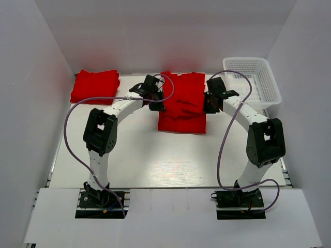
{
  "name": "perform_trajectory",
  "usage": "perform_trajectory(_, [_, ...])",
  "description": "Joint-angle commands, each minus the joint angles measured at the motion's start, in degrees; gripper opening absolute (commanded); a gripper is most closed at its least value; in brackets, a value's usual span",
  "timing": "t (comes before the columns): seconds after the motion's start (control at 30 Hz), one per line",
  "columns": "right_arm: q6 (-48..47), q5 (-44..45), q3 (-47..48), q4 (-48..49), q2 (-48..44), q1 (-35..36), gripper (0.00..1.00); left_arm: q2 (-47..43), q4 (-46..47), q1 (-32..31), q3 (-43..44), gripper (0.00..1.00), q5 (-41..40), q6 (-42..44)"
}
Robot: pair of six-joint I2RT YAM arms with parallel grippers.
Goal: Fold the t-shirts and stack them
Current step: Fold the folded rectangular tshirt in 1/3 of the way
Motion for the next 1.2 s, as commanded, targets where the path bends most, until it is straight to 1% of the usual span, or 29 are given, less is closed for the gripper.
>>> perform_trajectory(0.0, [-1.93,-1.86,3.58,0.12,1.19,-0.96,0.00,-0.27,3.53,0.92,2.93,0.00,2.91,1.62])
perform_trajectory(0.13, [-3.42,-2.48,5.77,0.04,2.87,-1.49,0.00,1.48,4.76,1.44,4.06,0.00,4.93,2.85])
perform_trajectory(0.37, [-4.57,-3.44,8.85,-0.32,6.73,-2.55,0.00,4.56,4.77,2.59,6.79,0.00,4.42,3.56])
perform_trajectory(0.6, [-5.72,-5.11,11.67,-0.84,10.86,-3.25,0.00,5.79,6.61,3.82,6.79,0.00,4.94,3.56])
perform_trajectory(0.8, [-6.51,-5.90,13.07,0.92,14.02,-3.95,0.00,6.85,7.84,4.34,6.79,0.00,4.94,4.08])
perform_trajectory(0.83, [-6.24,-5.99,13.34,1.00,14.29,-4.04,0.00,7.37,8.37,4.34,6.79,0.05,4.94,4.08])
perform_trajectory(0.87, [-6.07,-5.91,13.43,1.35,14.56,-4.13,0.00,7.38,9.07,4.34,6.79,0.15,5.73,4.08])
perform_trajectory(0.9, [-6.15,-6.25,13.43,2.05,14.82,-4.13,0.01,7.38,9.07,4.34,6.27,0.29,5.73,4.08])
perform_trajectory(0.93, [-6.33,-6.43,13.69,2.06,15.00,-4.30,0.18,7.38,9.60,4.34,6.27,0.34,5.73,4.08])
perform_trajectory(0.97, [-6.33,-6.43,14.82,1.97,15.26,-4.22,0.27,7.38,10.12,4.34,6.27,0.40,5.73,4.08])
perform_trajectory(1.0, [-6.42,-6.52,15.18,1.45,15.52,-4.22,0.40,7.38,10.13,4.34,6.27,0.51,4.86,4.08])
perform_trajectory(1.03, [-6.42,-6.43,15.62,1.18,15.18,-4.22,0.63,7.38,10.13,4.34,6.96,0.53,4.25,4.08])
perform_trajectory(1.07, [-6.77,-6.43,16.75,0.92,15.35,-4.30,0.88,7.38,9.26,4.34,7.49,0.58,2.76,4.08])
perform_trajectory(1.1, [-6.77,-6.43,16.94,0.30,14.83,-4.48,0.90,6.77,8.12,4.87,8.28,0.73,1.88,4.08])
perform_trajectory(1.13, [-6.86,-6.35,17.29,0.30,14.21,-4.13,0.90,6.76,7.59,4.87,8.29,0.83,1.00,4.08])
perform_trajectory(1.17, [-7.38,-6.43,17.55,-0.40,13.77,-4.13,0.90,5.63,6.97,4.87,8.29,0.95,-0.75,3.56])
